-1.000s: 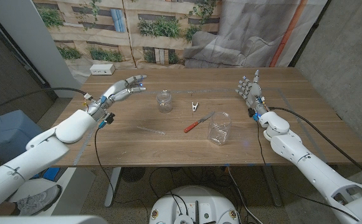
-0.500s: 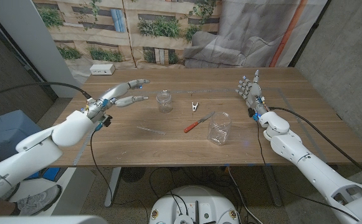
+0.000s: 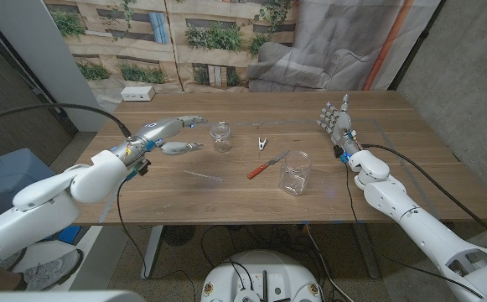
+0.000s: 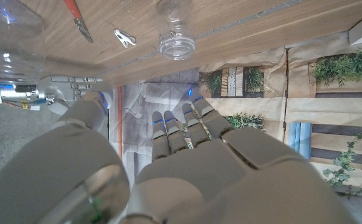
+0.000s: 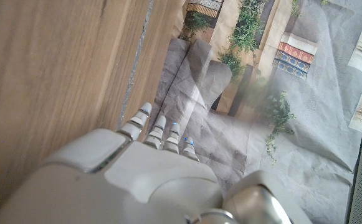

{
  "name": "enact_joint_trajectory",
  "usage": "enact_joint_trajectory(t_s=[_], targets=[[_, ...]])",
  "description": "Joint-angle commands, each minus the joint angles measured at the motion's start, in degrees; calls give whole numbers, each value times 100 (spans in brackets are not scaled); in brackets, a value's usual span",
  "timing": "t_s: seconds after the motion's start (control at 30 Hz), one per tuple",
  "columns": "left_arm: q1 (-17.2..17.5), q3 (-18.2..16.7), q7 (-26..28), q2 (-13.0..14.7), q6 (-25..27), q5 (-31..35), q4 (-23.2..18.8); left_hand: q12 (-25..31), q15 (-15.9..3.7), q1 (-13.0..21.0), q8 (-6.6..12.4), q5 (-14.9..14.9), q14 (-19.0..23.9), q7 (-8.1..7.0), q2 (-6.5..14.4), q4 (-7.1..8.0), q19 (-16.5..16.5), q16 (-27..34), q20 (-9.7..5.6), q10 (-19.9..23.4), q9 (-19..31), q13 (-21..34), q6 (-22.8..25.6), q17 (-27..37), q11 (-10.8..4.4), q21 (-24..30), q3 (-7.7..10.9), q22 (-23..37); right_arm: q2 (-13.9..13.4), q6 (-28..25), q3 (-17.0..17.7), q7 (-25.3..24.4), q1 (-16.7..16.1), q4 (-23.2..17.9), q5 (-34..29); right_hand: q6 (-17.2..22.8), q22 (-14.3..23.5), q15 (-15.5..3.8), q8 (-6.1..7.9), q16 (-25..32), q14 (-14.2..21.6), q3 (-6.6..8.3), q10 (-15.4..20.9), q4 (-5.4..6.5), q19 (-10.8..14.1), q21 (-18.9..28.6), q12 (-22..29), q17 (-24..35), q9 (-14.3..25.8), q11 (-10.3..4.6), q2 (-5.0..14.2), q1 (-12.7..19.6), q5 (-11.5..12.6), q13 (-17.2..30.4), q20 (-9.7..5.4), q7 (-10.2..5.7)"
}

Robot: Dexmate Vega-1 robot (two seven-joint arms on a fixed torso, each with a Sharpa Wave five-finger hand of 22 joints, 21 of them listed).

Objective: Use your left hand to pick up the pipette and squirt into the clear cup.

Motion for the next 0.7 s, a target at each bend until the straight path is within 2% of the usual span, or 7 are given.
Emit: enact_joint_trajectory(t_s=[0.03,0.13,0.23,0.37,0.53,0.7], targets=[[432,-312,-683,-4,780,1653,-635,-11,-412,136,-30,12,-24,-21,-26,12,-25,-42,34,25,15,31,7,32,-41,-16,-25,27,1,2,-1,0,-1,2,-1,12,30,-472,38,36,-41,-36,-1,4,17,35,16,25,9,-43,336,0,30,32,-1,-52],[456,-292,-890,-14,922,1903,-741,-11,-393,237,-51,10,-100,-19,-58,25,-208,-57,71,38,16,33,-14,34,-57,-87,-64,30,1,1,-1,0,-1,2,-1,11,30,-475,38,35,-42,-36,-1,4,19,36,16,25,9,-39,336,0,29,32,-2,-51],[460,-265,-1113,-36,1030,2012,-820,-16,-352,400,-77,2,-241,-6,-90,55,-617,-64,132,44,17,33,-20,35,-35,-185,-153,20,0,1,-1,-1,0,1,-1,8,30,-466,36,34,-44,-36,21,3,19,36,25,25,9,-30,336,0,30,32,-3,-45],[365,-229,-1248,31,779,1969,-725,4,-237,502,-59,-7,-396,132,-105,82,-1043,-70,127,130,14,28,102,35,-23,-227,-258,1,-1,1,1,1,-1,2,0,6,30,-469,35,34,-44,-36,-3,3,21,37,15,25,9,-36,335,1,30,32,-2,-51],[173,-89,-1475,45,922,2102,-740,22,-99,554,-48,-14,-633,176,-119,100,-1403,-91,169,252,11,24,224,36,-25,-235,-361,-9,-2,1,1,2,0,2,1,9,30,-471,37,35,-43,-36,-24,3,19,36,5,25,8,-35,335,1,30,31,-4,-45],[-83,179,-1853,229,1099,2303,-843,19,-13,589,-36,-14,-775,221,-147,103,-1592,-79,210,324,8,21,322,36,-42,-213,-443,-13,-2,1,1,2,0,2,1,15,30,-469,39,35,-43,-37,0,3,21,37,15,25,9,-44,334,1,30,31,0,-46]])
